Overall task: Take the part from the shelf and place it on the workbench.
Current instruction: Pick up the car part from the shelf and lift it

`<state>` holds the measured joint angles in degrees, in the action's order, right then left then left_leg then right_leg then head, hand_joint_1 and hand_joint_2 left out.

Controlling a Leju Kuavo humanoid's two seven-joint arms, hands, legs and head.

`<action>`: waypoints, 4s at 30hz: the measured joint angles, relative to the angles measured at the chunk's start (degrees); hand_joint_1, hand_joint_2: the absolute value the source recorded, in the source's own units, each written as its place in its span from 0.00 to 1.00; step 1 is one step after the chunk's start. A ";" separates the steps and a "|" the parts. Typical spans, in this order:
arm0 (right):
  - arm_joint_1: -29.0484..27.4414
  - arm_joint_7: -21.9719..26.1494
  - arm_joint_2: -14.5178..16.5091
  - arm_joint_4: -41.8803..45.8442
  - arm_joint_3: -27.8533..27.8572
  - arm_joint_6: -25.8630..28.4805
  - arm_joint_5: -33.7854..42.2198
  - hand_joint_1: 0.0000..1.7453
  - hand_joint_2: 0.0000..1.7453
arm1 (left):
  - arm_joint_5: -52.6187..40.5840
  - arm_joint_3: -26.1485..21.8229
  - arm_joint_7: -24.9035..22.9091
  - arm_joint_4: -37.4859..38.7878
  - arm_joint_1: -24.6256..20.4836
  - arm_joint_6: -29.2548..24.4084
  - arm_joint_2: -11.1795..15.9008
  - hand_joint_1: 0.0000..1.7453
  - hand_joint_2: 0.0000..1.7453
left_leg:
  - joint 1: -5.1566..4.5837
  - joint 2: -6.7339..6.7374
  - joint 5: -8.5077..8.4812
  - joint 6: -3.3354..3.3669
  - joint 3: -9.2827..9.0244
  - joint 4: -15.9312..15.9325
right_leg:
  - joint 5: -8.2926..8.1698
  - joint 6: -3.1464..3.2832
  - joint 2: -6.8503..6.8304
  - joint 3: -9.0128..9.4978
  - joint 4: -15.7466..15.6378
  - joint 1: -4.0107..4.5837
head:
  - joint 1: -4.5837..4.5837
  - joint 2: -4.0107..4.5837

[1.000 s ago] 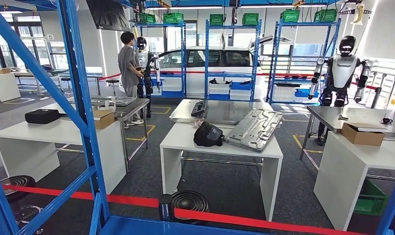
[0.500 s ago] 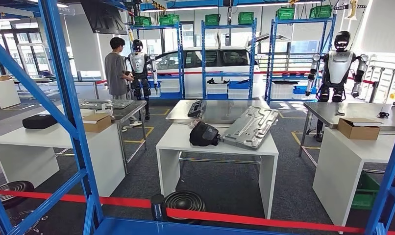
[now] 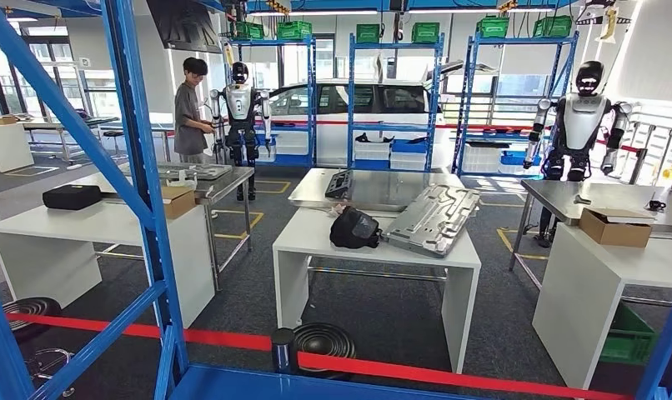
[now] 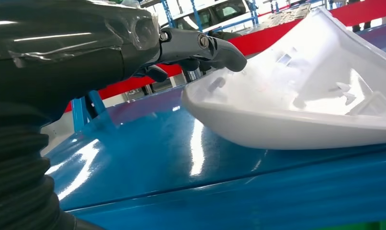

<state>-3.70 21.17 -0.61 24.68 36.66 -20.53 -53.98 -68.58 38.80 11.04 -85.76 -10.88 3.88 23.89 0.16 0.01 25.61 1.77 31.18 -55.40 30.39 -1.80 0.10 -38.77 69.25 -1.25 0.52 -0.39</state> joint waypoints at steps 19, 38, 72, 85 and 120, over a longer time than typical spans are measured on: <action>0.27 0.16 0.11 -1.14 -1.62 0.89 1.44 0.00 0.00 | -0.56 1.47 0.24 1.43 -3.01 -0.98 -0.28 0.00 1.00 | 0.23 -0.06 1.27 -2.22 1.60 -3.63 | -4.54 2.39 0.13 6.31 -12.47 0.26 | 0.32 0.01; 0.24 -0.17 0.19 -1.20 -3.91 0.62 2.51 0.00 0.00 | -2.13 4.15 -0.48 0.30 -6.21 -0.05 -2.78 0.00 1.00 | -0.40 -0.14 0.60 -1.48 0.78 -1.16 | -4.34 1.44 0.06 5.90 -12.15 0.23 | -0.03 0.00; -1.13 -0.82 0.81 -0.07 -4.73 -0.16 4.95 0.00 0.00 | -1.41 6.49 -0.75 -0.62 -7.14 2.22 -4.84 0.00 1.00 | 0.18 -0.10 4.50 -2.53 3.65 -7.45 | -4.29 2.39 0.08 6.11 -12.17 -0.23 | 0.23 0.00; -1.73 -1.82 1.40 1.89 -5.30 -0.97 5.40 0.00 0.00 | -0.75 6.15 -1.22 -0.73 -6.87 2.61 -4.67 0.00 1.00 | -0.39 0.18 0.49 -0.32 0.47 -0.65 | -4.26 1.46 0.10 5.81 -12.03 0.64 | 0.37 0.00; -0.78 -1.56 0.54 0.97 -7.66 0.70 8.28 0.00 0.00 | -0.14 3.14 -4.79 1.59 -4.53 5.06 -4.98 0.00 1.00 | -0.13 0.37 -0.32 0.29 -0.07 0.40 | 1.48 1.66 -0.01 -0.77 1.55 0.57 | 0.10 0.00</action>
<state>-4.48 19.61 -0.07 25.64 29.00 -19.83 -45.70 -68.72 41.94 6.25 -84.17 -15.41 8.94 18.91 0.02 0.38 25.28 2.07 31.11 -55.00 31.87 -0.13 0.08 -39.54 70.80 -0.67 0.62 -0.39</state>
